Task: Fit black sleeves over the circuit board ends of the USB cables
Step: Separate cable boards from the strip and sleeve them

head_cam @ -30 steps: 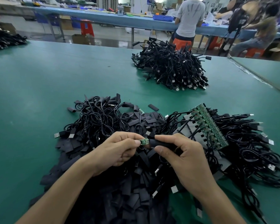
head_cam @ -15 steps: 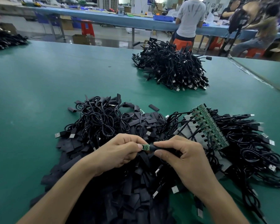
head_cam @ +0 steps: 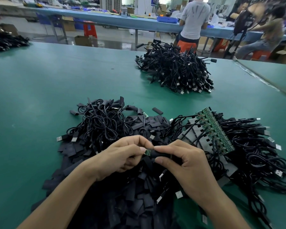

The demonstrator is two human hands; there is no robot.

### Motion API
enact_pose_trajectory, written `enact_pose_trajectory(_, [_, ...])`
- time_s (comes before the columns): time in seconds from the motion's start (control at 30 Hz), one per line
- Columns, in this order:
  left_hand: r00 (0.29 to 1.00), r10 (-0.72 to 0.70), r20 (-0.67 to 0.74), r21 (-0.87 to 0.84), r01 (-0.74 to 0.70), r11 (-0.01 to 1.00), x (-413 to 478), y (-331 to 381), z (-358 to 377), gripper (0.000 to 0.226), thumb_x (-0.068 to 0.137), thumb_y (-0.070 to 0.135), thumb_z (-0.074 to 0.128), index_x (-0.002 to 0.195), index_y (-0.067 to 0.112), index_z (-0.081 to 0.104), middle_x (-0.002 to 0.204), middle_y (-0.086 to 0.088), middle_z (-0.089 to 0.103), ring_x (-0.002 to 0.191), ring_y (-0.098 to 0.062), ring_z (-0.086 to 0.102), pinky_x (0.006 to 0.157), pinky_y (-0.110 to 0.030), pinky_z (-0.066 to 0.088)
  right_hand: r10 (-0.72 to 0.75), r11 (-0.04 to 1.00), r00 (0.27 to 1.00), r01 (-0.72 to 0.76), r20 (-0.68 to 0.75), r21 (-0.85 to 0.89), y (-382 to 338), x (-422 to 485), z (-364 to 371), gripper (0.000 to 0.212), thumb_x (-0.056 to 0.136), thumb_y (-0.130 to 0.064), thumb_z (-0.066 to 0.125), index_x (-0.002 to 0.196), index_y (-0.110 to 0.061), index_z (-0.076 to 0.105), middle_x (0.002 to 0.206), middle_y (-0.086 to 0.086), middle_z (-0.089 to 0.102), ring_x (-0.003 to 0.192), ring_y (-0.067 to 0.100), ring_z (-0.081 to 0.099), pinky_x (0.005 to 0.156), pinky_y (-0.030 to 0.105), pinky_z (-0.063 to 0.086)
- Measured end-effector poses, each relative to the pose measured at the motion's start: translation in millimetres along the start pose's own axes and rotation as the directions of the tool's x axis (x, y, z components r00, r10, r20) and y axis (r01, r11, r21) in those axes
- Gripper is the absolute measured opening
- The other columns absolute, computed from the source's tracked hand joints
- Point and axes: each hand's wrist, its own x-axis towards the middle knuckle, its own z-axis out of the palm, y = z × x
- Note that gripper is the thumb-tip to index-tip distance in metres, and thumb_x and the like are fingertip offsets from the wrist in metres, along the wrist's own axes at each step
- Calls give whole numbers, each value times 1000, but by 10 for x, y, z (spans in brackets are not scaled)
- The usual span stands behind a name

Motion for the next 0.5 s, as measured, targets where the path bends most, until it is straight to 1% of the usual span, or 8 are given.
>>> enact_pose_trajectory(0.07, [1000,0,9,22,0,1000,-3,-1,2,25,89,26,45,110,15,54,51,9,35,42,-5,23,38,-13,20,-25,999,1000,24,-8,-39,-2,-9,30,25,80,-25,79,105,-26,77,91,-19,67,91,8,66,77,31,54])
enact_pose_trajectory(0.1, [1000,-3,11,23,3,1000,-7,0,6,25,88,25,44,109,15,52,51,9,35,42,-5,23,38,-13,20,-35,998,999,34,-17,-44,-4,-13,42,24,81,-25,79,105,-26,77,91,-19,67,90,8,66,76,32,54])
enact_pose_trajectory(0.27, [999,-39,-16,14,40,999,-25,25,37,12,84,26,43,94,20,48,52,9,34,43,-5,22,38,-13,19,-14,1000,999,13,-48,-14,-26,-4,60,26,81,-35,73,105,-27,77,93,-20,69,92,5,67,78,27,54])
enact_pose_trajectory(0.33, [998,-59,-20,24,59,998,-26,38,58,5,88,27,44,89,23,47,55,11,34,45,-4,23,39,-13,20,-6,1000,999,5,-50,-13,-39,-2,66,28,81,-37,71,106,-26,77,93,-19,69,92,4,66,78,27,54])
enact_pose_trajectory(0.43, [997,-76,-14,53,76,996,-23,45,90,11,102,18,39,91,20,42,59,14,35,47,-1,26,42,-11,23,5,1000,1000,-5,-9,-20,-43,-14,71,26,82,-33,74,107,-28,76,94,-20,68,93,5,66,79,29,54])
enact_pose_trajectory(0.5, [998,-68,-1,60,68,996,-29,51,107,9,100,19,41,92,17,39,59,15,35,46,0,29,42,-9,25,10,999,1000,-9,9,-43,-40,-26,80,25,82,-27,78,107,-29,76,95,-21,68,94,6,66,79,34,54])
